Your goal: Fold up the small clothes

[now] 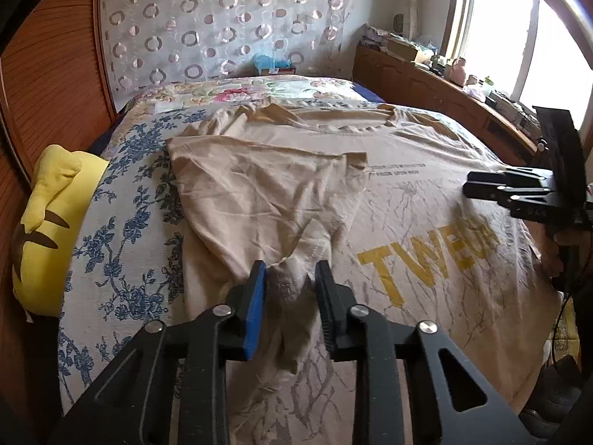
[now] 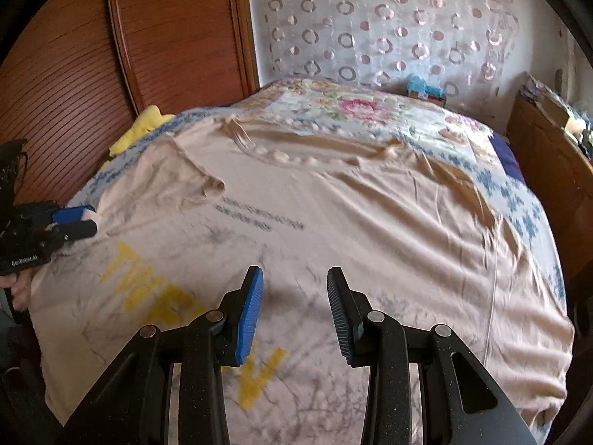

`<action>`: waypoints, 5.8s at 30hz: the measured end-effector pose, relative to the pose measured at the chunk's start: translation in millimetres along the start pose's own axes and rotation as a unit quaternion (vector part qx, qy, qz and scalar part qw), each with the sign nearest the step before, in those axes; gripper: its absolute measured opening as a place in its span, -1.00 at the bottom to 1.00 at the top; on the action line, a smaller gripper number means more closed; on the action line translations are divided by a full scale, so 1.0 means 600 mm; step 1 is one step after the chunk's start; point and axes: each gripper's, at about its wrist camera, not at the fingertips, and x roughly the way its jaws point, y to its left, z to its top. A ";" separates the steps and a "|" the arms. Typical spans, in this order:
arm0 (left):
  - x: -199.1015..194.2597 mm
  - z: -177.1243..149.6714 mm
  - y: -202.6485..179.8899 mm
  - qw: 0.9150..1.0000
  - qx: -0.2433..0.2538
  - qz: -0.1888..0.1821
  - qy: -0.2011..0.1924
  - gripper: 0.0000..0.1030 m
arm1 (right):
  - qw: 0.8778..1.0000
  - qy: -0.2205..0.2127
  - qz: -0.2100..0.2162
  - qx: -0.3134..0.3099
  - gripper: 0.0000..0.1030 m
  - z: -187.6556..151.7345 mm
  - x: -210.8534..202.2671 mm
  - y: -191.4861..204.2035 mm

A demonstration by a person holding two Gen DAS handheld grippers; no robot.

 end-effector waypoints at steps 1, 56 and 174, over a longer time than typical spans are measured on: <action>-0.003 -0.001 -0.003 1.000 0.002 -0.003 -0.001 -0.55 | 1.000 0.003 -0.002 0.001 -0.28 -0.001 0.002 -0.003; -0.118 0.046 -0.066 0.981 0.007 0.041 -0.190 0.56 | 1.000 0.012 0.004 -0.013 0.17 -0.003 0.021 -0.007; -0.068 0.000 -0.078 0.992 -0.013 -0.002 -0.122 0.56 | 0.997 -0.037 0.057 -0.029 -0.77 0.080 0.008 -0.018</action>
